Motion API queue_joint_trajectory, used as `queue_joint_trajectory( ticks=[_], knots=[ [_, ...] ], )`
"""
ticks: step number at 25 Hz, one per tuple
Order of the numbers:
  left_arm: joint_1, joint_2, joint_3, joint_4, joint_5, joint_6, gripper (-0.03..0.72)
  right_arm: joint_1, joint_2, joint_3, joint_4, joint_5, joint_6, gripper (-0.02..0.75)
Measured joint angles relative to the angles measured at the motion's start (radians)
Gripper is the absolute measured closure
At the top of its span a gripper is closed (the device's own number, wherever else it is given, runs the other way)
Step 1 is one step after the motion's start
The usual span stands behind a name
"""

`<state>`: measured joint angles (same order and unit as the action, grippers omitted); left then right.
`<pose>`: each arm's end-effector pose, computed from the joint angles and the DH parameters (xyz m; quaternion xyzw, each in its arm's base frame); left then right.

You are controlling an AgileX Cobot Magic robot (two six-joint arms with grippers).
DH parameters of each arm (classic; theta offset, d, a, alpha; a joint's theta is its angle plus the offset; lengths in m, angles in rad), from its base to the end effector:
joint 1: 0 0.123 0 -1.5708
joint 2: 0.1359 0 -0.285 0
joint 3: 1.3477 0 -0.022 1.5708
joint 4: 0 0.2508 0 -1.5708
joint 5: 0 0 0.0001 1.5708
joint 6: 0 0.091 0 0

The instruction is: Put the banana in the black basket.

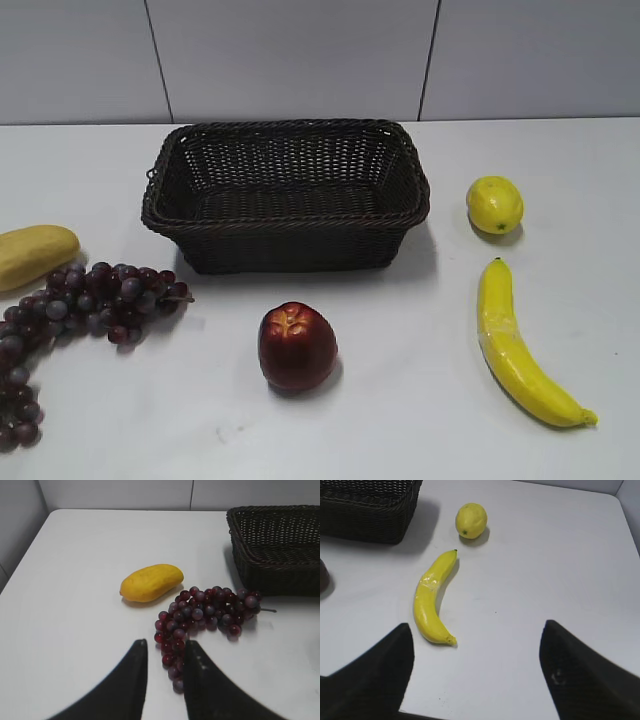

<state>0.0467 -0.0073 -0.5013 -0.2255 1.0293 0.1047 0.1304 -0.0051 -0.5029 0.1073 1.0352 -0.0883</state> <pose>-0.0052 -0.0177 0.2818 0.0273 0.8368 -0.0717 0.5420 -0.0062 0.0076 0.2805 -0.0936 0.8380 0.0648 0.5337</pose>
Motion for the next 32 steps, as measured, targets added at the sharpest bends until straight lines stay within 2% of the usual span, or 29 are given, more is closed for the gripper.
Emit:
queue_joint_trajectory(
  ticks=[16, 23, 32],
  knots=[
    [0.000, 0.000, 0.000, 0.000, 0.000, 0.000, 0.451, 0.000, 0.044, -0.006, -0.001, 0.007, 0.007, 0.146],
    [0.000, 0.000, 0.000, 0.000, 0.000, 0.000, 0.451, 0.000, 0.391, -0.055, 0.054, 0.023, 0.051, 0.146],
    [0.000, 0.000, 0.000, 0.000, 0.000, 0.000, 0.451, 0.000, 0.864, -0.178, 0.096, -0.034, 0.026, 0.146]
  ],
)
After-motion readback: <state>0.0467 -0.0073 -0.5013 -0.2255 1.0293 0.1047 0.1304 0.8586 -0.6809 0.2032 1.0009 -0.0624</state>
